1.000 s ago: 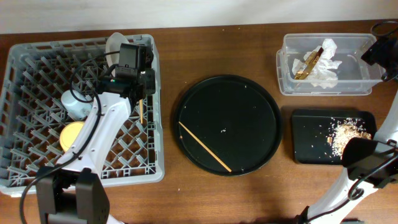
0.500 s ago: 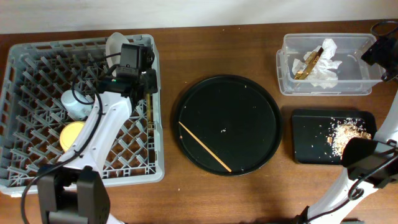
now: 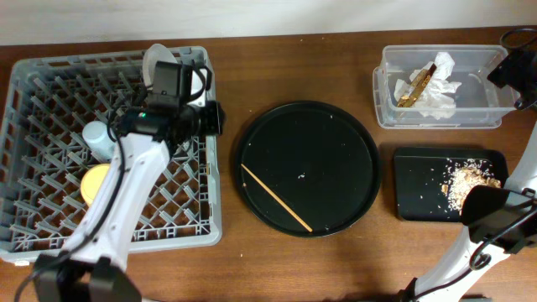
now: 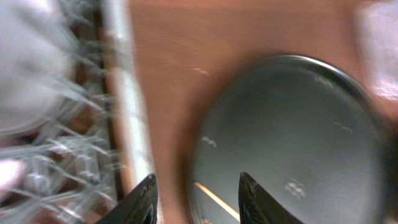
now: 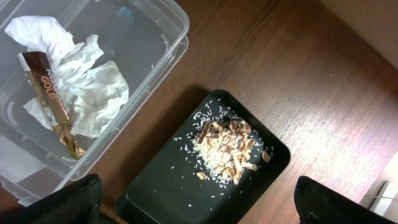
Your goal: Sort waste into correct bins and load items into the dishwasher rack
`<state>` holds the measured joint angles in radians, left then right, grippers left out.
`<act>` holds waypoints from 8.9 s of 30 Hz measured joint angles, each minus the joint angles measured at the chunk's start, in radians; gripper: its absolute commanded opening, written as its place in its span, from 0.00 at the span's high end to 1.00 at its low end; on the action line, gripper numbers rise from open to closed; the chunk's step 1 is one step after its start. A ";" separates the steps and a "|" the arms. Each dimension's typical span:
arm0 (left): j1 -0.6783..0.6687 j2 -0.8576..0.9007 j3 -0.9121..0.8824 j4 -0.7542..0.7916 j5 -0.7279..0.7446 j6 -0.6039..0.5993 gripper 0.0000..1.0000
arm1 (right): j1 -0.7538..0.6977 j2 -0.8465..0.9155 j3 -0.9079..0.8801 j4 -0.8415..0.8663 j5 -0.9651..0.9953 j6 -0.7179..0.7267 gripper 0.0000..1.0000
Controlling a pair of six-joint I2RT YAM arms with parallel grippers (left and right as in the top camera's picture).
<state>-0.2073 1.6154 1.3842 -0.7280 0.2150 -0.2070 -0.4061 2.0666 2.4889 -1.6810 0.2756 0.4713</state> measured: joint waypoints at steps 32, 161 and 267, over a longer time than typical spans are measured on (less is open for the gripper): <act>-0.587 0.323 0.003 -0.179 -0.363 -1.194 0.25 | 0.000 0.000 0.000 0.000 0.000 0.000 0.01; -0.497 0.882 0.782 -0.209 -0.355 -0.275 0.99 | 0.000 0.000 0.000 -0.002 0.000 0.000 0.01; -0.380 0.354 1.121 -0.955 -0.172 0.053 0.00 | 0.000 0.000 0.000 -0.002 0.000 0.000 0.01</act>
<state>-0.5877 1.9690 2.5050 -1.6833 0.0425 -0.1539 -0.4061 2.0666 2.4889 -1.6829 0.2760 0.4713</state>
